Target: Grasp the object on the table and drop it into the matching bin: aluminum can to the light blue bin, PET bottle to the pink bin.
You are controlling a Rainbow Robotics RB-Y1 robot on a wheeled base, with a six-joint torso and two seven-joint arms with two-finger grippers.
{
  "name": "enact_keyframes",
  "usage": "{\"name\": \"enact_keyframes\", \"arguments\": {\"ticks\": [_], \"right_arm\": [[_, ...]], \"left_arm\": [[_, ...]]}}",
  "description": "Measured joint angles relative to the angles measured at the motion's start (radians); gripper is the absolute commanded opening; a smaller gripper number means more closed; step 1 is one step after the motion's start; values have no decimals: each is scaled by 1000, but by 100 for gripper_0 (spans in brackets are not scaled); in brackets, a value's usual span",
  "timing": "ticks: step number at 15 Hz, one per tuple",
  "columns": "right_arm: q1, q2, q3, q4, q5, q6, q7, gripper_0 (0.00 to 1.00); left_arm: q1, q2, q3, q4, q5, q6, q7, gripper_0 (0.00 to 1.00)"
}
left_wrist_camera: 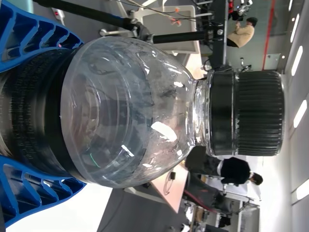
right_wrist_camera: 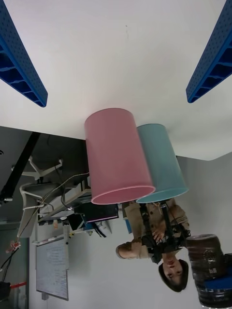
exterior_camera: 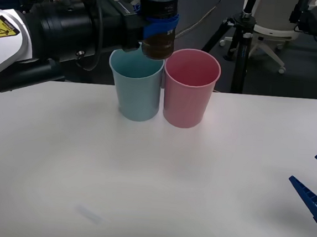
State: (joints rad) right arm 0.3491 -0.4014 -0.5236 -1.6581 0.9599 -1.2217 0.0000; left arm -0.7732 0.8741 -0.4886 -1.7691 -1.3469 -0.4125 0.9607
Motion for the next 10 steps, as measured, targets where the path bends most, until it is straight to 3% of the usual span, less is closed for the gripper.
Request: {"name": "enact_keyframes", "arguments": {"ticks": [10], "right_arm": [[0,0,0,0,0,0,0,100]], "left_arm": [[-189,-272,-25,366,-171,0,-46,8]]}}
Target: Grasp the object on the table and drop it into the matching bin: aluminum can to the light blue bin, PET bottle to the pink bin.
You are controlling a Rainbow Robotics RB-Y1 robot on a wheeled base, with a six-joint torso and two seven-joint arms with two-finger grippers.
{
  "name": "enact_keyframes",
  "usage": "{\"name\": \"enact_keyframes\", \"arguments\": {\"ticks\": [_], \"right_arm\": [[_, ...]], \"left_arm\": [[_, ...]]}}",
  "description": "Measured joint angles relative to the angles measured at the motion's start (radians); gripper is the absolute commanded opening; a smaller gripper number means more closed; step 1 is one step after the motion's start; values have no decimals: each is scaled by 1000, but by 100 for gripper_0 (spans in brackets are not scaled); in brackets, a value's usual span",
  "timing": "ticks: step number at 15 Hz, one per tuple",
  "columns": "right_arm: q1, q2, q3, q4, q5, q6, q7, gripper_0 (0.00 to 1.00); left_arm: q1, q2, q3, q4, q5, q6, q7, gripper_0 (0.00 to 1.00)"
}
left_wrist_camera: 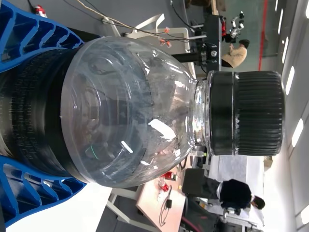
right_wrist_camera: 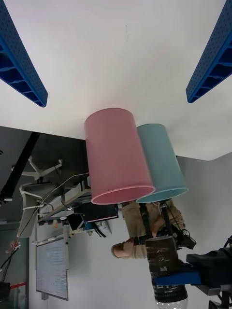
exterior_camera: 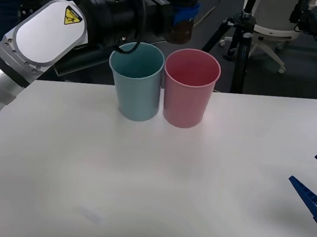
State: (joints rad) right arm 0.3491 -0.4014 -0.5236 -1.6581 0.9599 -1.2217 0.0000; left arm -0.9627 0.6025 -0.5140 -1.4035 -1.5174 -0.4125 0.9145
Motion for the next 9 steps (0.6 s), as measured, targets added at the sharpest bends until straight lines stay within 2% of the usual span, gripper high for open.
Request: {"name": "enact_keyframes", "arguments": {"ticks": [4,9], "right_arm": [[0,0,0,0,0,0,0,100],[0,0,0,0,0,0,0,100]], "left_arm": [[-33,-88,0,109,-76,11,-14,8],[-42,-156,0,156,-144,23,-23,8]]}}
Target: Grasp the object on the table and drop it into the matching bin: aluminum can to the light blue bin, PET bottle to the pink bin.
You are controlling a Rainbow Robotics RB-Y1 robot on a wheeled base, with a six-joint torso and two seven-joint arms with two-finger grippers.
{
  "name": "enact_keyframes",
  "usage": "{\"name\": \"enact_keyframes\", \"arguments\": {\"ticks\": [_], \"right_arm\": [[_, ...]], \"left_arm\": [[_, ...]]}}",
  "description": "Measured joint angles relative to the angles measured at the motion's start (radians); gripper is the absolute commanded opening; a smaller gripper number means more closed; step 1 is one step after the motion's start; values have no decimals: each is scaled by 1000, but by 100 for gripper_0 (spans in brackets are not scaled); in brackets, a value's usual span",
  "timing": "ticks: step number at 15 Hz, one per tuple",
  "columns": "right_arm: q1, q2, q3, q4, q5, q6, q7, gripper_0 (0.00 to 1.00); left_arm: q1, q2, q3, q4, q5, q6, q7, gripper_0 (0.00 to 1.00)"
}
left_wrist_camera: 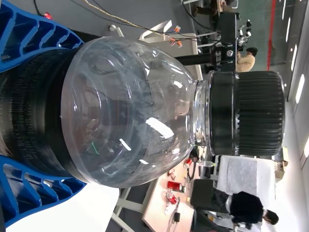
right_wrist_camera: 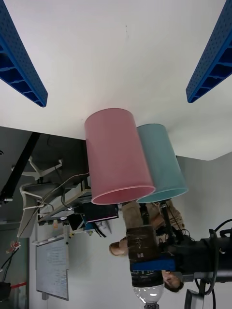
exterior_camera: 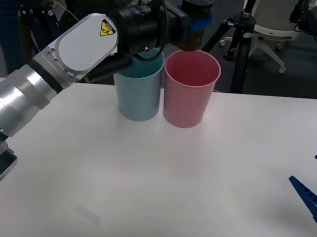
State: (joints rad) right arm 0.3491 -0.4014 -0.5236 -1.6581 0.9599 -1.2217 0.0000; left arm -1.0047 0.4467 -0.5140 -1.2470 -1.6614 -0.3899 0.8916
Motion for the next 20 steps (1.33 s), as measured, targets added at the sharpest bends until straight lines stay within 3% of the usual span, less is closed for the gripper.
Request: {"name": "enact_keyframes", "arguments": {"ticks": [16,17,18,19,20], "right_arm": [[0,0,0,0,0,0,0,100],[0,0,0,0,0,0,0,100],[0,0,0,0,0,0,0,100],[0,0,0,0,0,0,0,100],[0,0,0,0,0,0,0,100]], "left_arm": [[0,-114,0,104,-76,44,11,0],[-1,-115,0,104,-72,47,13,11],[-1,-115,0,104,-66,55,18,38],[-1,-116,0,104,-59,65,21,45],[-1,-117,0,103,-56,74,22,94]]}}
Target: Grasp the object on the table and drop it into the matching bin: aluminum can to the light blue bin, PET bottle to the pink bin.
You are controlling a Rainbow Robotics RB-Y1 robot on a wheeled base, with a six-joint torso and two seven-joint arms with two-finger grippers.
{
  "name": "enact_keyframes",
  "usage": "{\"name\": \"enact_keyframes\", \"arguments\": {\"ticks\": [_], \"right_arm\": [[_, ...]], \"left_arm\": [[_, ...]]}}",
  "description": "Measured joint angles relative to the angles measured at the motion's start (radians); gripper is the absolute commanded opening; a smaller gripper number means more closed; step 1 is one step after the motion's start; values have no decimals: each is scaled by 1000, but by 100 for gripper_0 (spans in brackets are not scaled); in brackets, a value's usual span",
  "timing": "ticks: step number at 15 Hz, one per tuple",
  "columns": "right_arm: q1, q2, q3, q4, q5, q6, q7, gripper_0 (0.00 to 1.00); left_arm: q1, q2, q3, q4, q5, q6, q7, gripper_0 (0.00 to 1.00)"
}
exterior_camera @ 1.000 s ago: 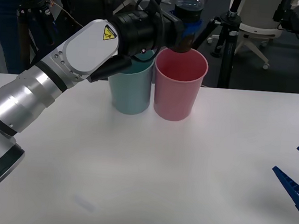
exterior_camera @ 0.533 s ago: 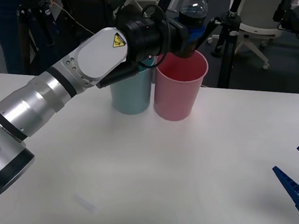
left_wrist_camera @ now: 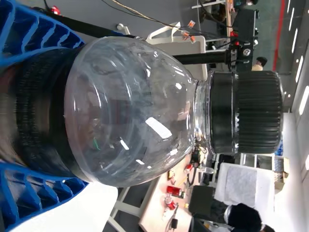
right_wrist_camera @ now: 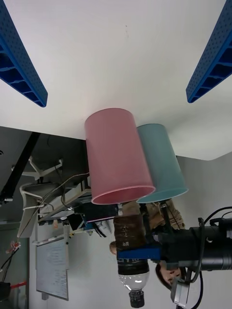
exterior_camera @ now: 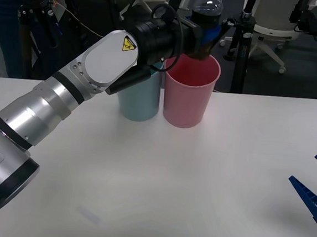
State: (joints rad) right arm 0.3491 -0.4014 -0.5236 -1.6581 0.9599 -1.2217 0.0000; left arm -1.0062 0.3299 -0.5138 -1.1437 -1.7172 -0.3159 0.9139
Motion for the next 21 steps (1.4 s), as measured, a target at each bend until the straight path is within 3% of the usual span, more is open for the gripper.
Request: {"name": "enact_keyframes", "arguments": {"ticks": [1,14,19,21], "right_arm": [[0,0,0,0,0,0,0,100],[0,0,0,0,0,0,0,100],[0,0,0,0,0,0,0,100],[0,0,0,0,0,0,0,100]], "left_arm": [[0,0,0,0,1,5,0,100],[1,0,0,-1,23,17,-20,100],[3,40,0,-15,79,11,-48,100],[5,78,0,-35,150,-35,-93,100]]}}
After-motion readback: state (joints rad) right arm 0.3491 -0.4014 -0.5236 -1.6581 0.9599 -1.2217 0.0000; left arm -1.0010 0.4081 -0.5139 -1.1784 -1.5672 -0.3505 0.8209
